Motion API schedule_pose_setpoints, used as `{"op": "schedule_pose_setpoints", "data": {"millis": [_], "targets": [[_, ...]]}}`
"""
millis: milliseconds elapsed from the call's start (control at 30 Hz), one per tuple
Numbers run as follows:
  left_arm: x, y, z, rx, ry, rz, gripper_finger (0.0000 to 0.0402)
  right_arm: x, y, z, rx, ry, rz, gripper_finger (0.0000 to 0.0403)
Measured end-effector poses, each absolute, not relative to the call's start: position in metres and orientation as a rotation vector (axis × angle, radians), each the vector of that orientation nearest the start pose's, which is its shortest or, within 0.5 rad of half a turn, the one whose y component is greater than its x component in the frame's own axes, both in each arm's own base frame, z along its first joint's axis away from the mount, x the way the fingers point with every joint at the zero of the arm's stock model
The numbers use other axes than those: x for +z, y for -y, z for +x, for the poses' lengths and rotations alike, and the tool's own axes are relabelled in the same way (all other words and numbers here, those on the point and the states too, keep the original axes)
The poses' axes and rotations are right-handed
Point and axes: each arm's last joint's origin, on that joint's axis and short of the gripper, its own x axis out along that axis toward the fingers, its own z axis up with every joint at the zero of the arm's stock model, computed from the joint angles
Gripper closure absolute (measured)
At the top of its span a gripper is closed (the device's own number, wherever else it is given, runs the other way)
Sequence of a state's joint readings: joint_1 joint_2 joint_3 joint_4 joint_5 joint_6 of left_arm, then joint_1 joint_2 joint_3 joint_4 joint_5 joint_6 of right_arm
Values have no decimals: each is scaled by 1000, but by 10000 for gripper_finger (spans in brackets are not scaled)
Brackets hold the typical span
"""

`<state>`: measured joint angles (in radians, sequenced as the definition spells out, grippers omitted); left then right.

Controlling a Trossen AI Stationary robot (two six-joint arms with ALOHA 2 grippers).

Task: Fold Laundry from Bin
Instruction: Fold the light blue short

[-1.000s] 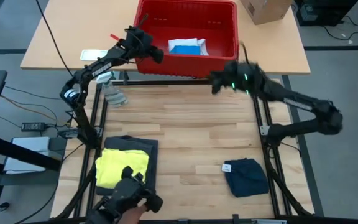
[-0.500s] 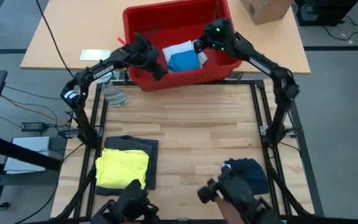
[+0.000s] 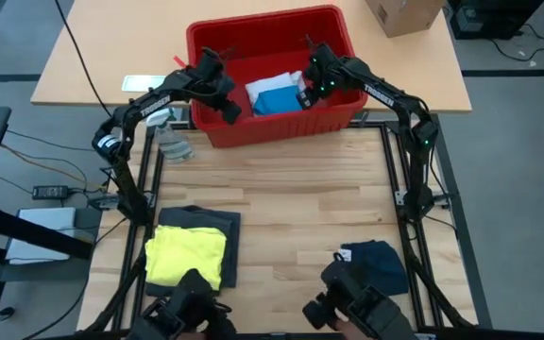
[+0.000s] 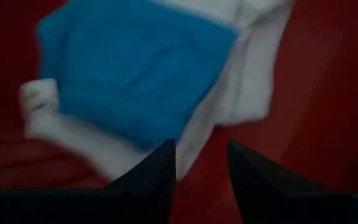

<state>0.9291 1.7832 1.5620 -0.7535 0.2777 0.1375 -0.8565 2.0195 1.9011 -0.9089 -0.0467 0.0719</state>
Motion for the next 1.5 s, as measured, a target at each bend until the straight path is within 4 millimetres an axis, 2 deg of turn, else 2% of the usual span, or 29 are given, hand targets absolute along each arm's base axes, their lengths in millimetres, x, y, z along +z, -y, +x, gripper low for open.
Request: {"op": "schedule_pose_setpoints", "data": {"millis": [133,233,433,567,667,833,900,1100,1367,1500], "targets": [[296,-310,241,591,-728,-384,216,292,315,287,-559,-918,640,253],[305,-317,246,605,-614,-307,216,294,316,290,-469,-859,641,253],[319,-324,252,618,-473,-200,216,315,349,296,-652,-616,278,251],[322,-327,252,658,-447,-170,216,324,370,293,-686,-473,144,251],[320,-329,253,688,-454,-165,216,309,384,290,-662,-465,154,251],[298,-339,262,685,-481,-196,216,255,408,287,-616,-554,263,251],[287,-344,268,682,-484,-198,216,240,413,286,-582,-571,298,251],[251,-354,286,666,-508,-243,216,215,412,284,-476,-652,407,251],[202,-360,295,599,-617,-321,218,194,403,290,-419,-784,361,251],[196,-359,296,588,-643,-340,228,170,406,296,-430,-825,369,261]]}}
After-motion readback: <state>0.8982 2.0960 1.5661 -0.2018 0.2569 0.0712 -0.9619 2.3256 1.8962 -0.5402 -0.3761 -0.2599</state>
